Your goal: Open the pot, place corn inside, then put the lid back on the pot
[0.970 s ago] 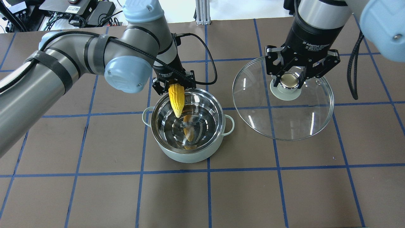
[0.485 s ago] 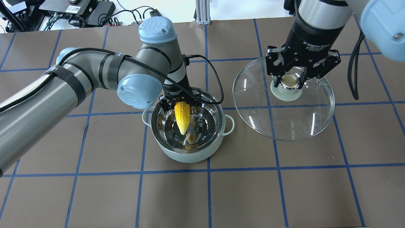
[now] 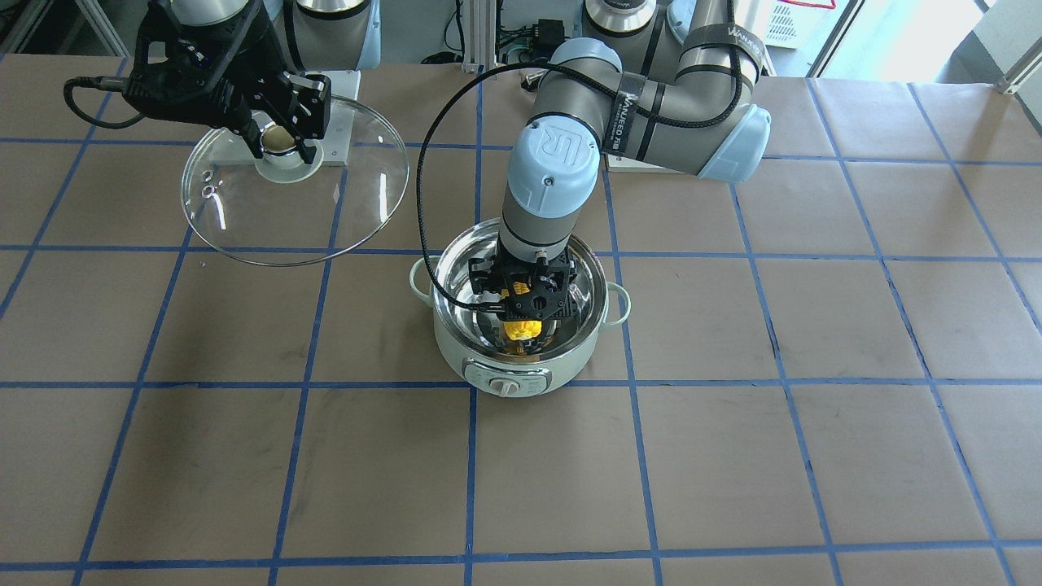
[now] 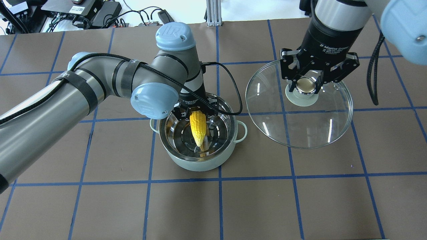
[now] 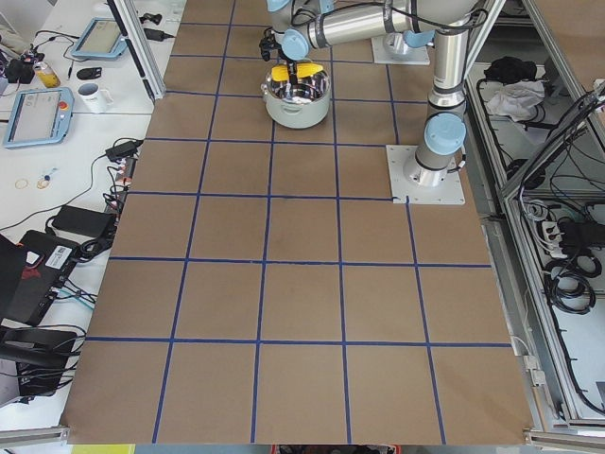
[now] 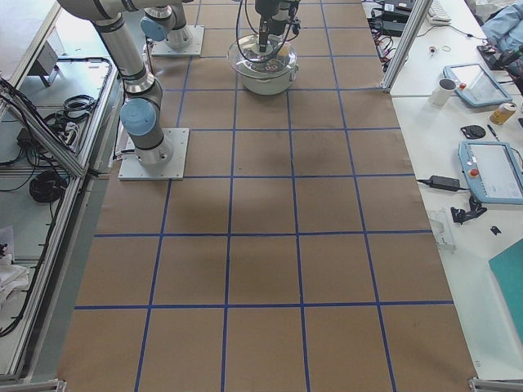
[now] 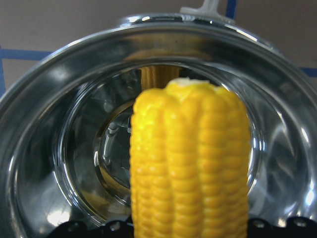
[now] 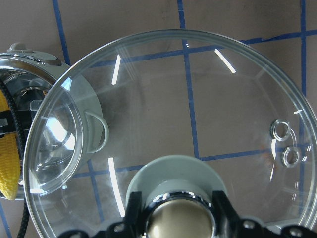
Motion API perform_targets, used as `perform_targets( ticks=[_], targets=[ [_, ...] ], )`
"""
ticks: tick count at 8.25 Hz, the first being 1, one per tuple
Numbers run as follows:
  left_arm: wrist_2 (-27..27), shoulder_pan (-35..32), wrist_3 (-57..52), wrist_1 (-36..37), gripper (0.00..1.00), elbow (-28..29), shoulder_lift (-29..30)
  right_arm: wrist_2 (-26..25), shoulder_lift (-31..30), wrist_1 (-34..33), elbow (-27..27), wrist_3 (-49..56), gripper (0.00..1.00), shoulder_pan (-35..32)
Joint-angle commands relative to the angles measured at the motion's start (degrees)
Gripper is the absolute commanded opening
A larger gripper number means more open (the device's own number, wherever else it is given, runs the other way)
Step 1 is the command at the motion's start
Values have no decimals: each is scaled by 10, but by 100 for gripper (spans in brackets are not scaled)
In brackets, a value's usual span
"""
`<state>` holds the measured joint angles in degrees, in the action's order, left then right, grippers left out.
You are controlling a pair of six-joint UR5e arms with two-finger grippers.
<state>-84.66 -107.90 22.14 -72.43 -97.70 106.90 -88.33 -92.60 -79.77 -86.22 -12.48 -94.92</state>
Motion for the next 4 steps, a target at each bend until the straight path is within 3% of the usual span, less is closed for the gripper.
perform_targets(
  ticks=[1, 4],
  targets=[
    [0, -1, -3, -14, 100, 1, -6, 0, 0, 0, 0, 1, 32, 0],
    [0, 3, -8, -36, 100, 10, -13, 2, -1, -1, 1, 2, 32, 0]
  ],
)
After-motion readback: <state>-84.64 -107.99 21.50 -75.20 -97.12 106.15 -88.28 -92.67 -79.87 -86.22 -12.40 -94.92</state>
